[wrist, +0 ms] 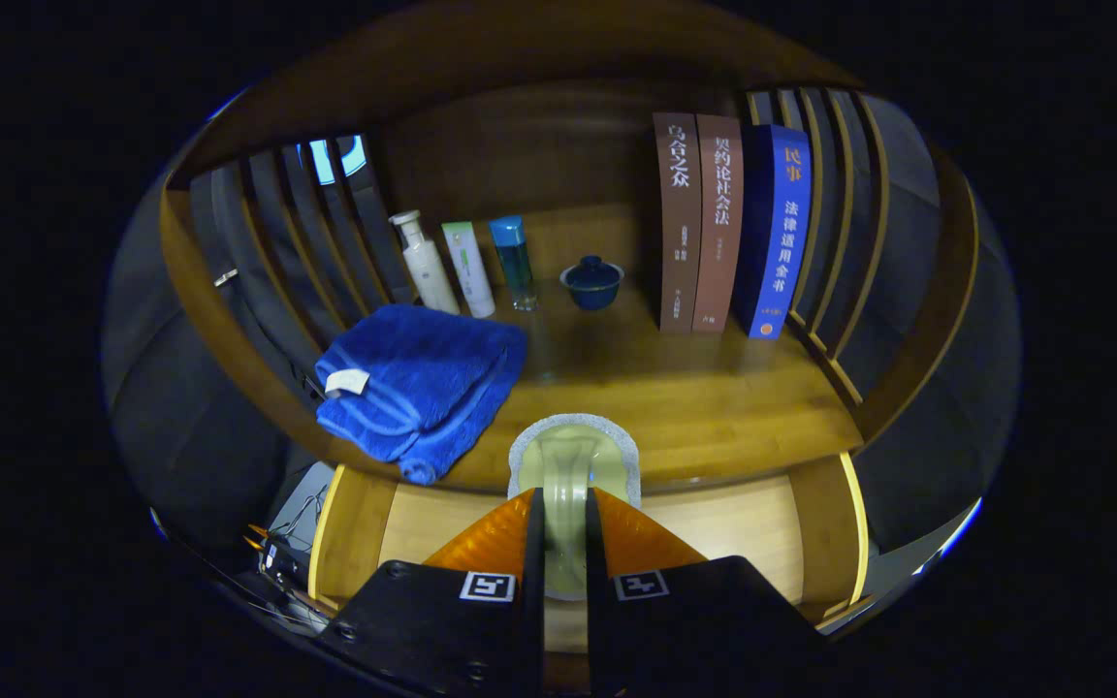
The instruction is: Pull open the drawer, take out the items inside it, and place them on the countertop above the cabinet.
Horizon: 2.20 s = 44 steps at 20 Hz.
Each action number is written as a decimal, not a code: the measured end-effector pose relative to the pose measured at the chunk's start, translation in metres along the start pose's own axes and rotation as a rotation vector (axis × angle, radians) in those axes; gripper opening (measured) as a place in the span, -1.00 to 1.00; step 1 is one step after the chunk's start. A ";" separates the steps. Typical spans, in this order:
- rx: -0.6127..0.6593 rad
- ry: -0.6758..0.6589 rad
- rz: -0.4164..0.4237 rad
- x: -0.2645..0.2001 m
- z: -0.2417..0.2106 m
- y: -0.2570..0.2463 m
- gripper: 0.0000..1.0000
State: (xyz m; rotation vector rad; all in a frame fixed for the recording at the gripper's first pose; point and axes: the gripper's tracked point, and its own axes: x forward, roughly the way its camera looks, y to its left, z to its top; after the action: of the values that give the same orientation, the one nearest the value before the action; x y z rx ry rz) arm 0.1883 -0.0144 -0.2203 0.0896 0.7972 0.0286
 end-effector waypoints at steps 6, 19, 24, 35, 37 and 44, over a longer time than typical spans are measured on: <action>0.002 0.049 0.003 0.060 0.044 0.000 -0.55; 0.010 0.112 -0.031 0.107 0.060 -0.011 0.74; -0.001 0.065 -0.026 0.086 0.064 -0.005 0.99; -0.023 -0.251 0.036 -0.049 0.021 0.018 0.99; -0.030 -0.335 0.057 -0.084 0.004 0.022 0.98; -0.048 -0.524 0.067 -0.149 -0.088 0.019 0.98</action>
State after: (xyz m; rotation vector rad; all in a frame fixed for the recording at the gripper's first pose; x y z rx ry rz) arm 0.0209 0.0016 -0.1735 0.0737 0.2695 0.0840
